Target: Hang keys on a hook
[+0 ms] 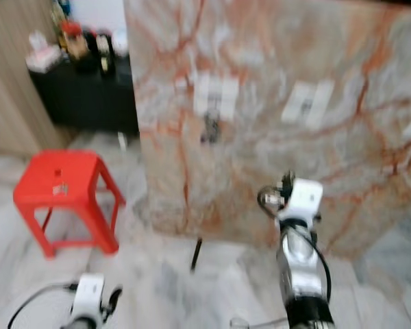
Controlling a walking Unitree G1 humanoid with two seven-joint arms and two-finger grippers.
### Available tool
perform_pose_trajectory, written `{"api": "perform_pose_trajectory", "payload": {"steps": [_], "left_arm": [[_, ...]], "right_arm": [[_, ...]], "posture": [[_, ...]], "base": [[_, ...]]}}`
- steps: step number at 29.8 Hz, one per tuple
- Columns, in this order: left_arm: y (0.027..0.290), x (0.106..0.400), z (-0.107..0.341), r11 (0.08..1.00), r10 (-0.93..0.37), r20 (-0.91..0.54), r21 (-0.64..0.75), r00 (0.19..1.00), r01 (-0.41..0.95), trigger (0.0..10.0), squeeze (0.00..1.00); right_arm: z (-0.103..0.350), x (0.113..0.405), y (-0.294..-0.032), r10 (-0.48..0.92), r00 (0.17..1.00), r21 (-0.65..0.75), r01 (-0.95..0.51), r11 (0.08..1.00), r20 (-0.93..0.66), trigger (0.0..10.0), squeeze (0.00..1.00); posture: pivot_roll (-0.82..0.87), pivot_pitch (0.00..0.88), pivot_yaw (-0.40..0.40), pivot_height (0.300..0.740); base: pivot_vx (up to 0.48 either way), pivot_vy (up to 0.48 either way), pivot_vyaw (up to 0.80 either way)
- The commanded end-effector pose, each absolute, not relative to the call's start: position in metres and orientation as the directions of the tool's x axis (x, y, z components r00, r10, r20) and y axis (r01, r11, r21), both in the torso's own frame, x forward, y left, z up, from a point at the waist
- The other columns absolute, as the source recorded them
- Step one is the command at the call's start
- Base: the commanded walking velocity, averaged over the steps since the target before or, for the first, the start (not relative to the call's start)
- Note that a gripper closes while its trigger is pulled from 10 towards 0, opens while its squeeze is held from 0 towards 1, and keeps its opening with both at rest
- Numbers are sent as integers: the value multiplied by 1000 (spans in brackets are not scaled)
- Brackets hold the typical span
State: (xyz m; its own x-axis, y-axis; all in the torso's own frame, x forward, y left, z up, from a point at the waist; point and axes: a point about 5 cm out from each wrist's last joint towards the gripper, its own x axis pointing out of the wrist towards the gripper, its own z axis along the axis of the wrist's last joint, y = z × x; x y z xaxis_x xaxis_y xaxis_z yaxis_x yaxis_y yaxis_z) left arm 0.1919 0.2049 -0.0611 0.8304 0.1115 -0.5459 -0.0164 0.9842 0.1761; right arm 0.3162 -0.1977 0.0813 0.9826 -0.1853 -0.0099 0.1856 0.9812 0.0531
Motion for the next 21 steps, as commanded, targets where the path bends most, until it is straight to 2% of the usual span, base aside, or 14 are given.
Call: {"api": "perform_pose_trajectory", "payload": {"steps": [1,13,21], "left_arm": [[205,188,-63,985,108,-560,172,821,-12,10000,0],[206,190,-62,986,106,-559,167,823,-13,10000,0],[205,193,-61,987,97,-552,163,828,-7,10000,0]], "right_arm": [[90,322,-199,-185,982,37,184,982,22,10000,0],[119,343,-200,-190,976,-14,192,981,104,10000,0],[138,362,-204,-249,963,-18,253,967,105,10000,0]], "posture": [[-33,33,-74,740],[-37,46,-60,740],[-31,57,-51,740]], "base": [[0,0,0],[0,0,0],[0,0,0]]}}
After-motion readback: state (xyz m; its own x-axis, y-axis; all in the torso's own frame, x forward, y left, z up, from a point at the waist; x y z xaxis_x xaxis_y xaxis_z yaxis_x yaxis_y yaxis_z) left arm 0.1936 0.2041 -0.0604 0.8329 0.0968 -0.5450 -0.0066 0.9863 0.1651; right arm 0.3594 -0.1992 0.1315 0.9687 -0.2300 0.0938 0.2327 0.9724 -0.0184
